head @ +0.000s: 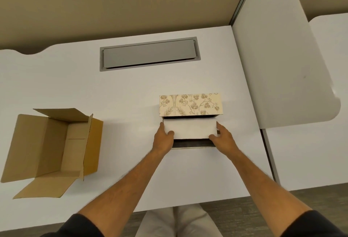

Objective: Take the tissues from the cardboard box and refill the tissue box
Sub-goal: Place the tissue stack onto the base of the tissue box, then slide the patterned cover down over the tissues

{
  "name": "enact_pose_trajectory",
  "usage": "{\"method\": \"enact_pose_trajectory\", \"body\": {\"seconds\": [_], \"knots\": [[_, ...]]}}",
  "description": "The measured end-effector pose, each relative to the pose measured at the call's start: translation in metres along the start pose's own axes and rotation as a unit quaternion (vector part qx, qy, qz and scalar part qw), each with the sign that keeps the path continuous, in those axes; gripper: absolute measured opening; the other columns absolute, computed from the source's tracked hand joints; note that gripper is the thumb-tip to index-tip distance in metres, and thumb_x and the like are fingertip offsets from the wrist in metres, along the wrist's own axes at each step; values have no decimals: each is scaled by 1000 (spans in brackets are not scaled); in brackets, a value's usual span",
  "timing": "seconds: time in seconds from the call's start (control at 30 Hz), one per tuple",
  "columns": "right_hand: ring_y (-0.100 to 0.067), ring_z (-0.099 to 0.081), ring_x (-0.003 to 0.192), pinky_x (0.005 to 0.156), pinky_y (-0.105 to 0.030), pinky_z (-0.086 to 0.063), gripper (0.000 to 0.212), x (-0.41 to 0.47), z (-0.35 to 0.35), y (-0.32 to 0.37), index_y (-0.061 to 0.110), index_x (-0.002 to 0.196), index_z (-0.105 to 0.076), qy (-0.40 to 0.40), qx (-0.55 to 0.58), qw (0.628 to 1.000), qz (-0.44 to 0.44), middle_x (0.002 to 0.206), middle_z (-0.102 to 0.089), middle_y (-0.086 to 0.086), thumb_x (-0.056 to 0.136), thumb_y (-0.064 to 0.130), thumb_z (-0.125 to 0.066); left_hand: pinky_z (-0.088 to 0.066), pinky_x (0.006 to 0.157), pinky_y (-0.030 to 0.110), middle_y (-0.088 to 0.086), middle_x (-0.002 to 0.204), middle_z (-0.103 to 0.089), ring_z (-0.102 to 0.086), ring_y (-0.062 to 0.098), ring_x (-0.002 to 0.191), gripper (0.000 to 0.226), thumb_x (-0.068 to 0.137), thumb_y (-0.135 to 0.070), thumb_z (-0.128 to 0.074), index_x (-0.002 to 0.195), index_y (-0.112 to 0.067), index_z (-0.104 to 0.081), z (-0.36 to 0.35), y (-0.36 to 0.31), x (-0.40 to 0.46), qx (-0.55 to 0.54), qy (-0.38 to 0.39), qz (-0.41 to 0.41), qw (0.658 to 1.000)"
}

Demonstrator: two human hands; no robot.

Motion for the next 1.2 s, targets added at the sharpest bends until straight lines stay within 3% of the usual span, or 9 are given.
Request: {"method": "enact_pose_trajectory", "body": {"seconds": [0.1,0.23,0.37,0.43,0.6,0.8,0.93,1.1,1.2], "knots": [[-20,-55,118,92,-34,-49,58,3,12,2,17,146,-41,-18,-13,999,-24,138,-55,-3,90,16,-57,-38,113,42,5,153,-43,-43,26,137,54,99,-18,-45,151,-13,-32,9,0,-1,-28,9,10,1000],[-14,-55,115,94,-31,-46,45,10,44,25,17,141,-50,-142,79,987,10,133,-60,0,96,24,-53,-40,100,26,-16,125,-53,-46,12,119,33,101,-24,-41,131,-27,-55,33,-18,-4,-91,-55,-51,993],[-11,-66,93,82,-32,-57,18,18,59,59,25,107,-67,-180,92,977,61,107,-70,5,93,33,-58,-47,83,28,-3,110,-69,-62,15,100,33,102,-37,-42,109,-18,-67,49,-42,9,-89,-99,-89,987],[-7,-66,84,73,-27,-56,6,23,58,68,25,95,-68,-180,70,979,63,97,-72,3,91,26,-63,-46,76,24,-5,101,-69,-64,14,94,19,98,-31,-52,101,-19,-68,51,-50,16,-58,-116,-110,985],[-6,-65,80,65,-20,-50,4,21,53,61,18,93,-67,-187,52,980,47,90,-70,2,90,20,-66,-47,63,20,-12,89,-65,-63,5,81,5,92,-24,-63,95,-22,-61,53,-50,18,-7,-131,-124,983],[-5,-64,81,61,-14,-45,5,-5,50,43,18,93,-64,-160,9,985,67,87,-67,7,91,22,-66,-49,61,18,-18,84,-62,-63,2,78,15,92,-26,-64,83,-31,-53,53,-28,-8,51,-124,-148,980],[-9,-65,81,64,-16,-48,6,-24,46,23,15,92,-64,-136,-34,987,74,88,-68,3,92,21,-66,-49,62,17,-13,86,-66,-64,5,79,15,91,-27,-67,83,-29,-55,49,-7,-25,68,-110,-149,980],[-8,-65,76,59,-8,-42,5,-42,32,-8,14,94,-69,-125,-78,985,88,85,-68,6,92,17,-66,-47,58,17,-12,83,-66,-64,5,78,17,90,-25,-68,79,-27,-56,40,26,-38,89,-95,-131,983],[-13,-65,73,59,-13,-44,7,-49,21,-26,9,94,-72,-133,-90,984,84,82,-68,4,92,10,-65,-43,58,16,-8,81,-67,-65,11,77,11,91,-20,-69,83,-22,-62,33,42,-42,105,-94,-121,983]]}}
Point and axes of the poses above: each hand's wrist, its own x-axis towards the middle knuckle, its own z-axis out of the back of the hand, y = z × x, the point moved 2 cm from there along x, towards the middle knuckle
